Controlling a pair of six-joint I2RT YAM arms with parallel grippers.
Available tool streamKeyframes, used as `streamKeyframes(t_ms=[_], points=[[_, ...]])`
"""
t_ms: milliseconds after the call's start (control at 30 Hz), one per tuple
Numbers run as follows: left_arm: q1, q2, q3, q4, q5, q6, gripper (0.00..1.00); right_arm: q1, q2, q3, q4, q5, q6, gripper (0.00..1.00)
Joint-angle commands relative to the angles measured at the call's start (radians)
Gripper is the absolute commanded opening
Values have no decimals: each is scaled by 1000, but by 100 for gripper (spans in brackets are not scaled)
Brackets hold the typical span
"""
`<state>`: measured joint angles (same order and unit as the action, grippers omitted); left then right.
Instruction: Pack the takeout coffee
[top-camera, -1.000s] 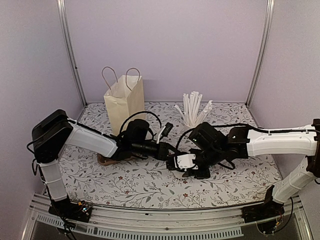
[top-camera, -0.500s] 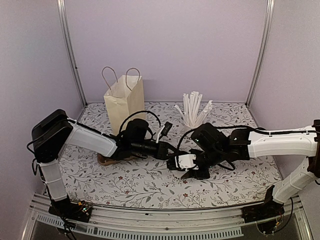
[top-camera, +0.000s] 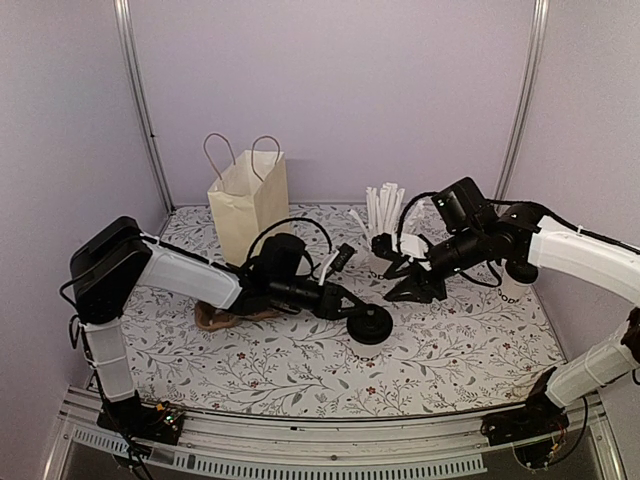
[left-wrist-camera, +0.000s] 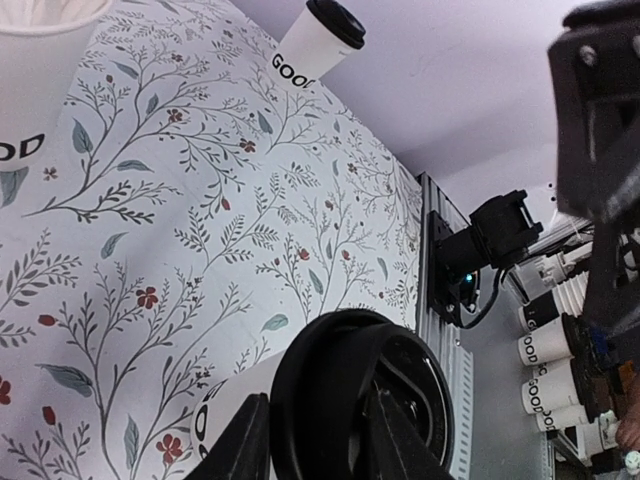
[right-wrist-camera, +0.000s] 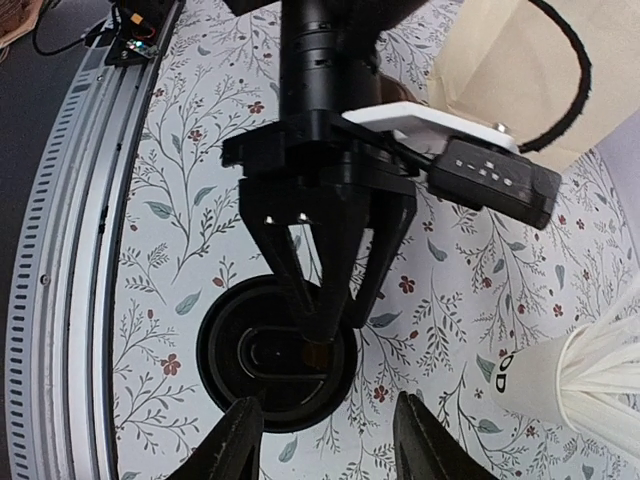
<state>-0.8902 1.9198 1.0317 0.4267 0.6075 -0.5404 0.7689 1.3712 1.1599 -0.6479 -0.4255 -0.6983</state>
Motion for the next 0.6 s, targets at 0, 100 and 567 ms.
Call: streamKeyframes(t_ms=[0, 100, 567], points=[[-21, 84, -33, -216, 16, 116, 33, -123, 3, -19, 12, -117, 93, 48], [-22, 96, -24, -179, 82, 158, 33, -182, 47, -26, -17, -204, 144, 48], [-23, 213, 105, -223, 221, 247, 38, -293, 281, -108, -161, -537, 228, 48]])
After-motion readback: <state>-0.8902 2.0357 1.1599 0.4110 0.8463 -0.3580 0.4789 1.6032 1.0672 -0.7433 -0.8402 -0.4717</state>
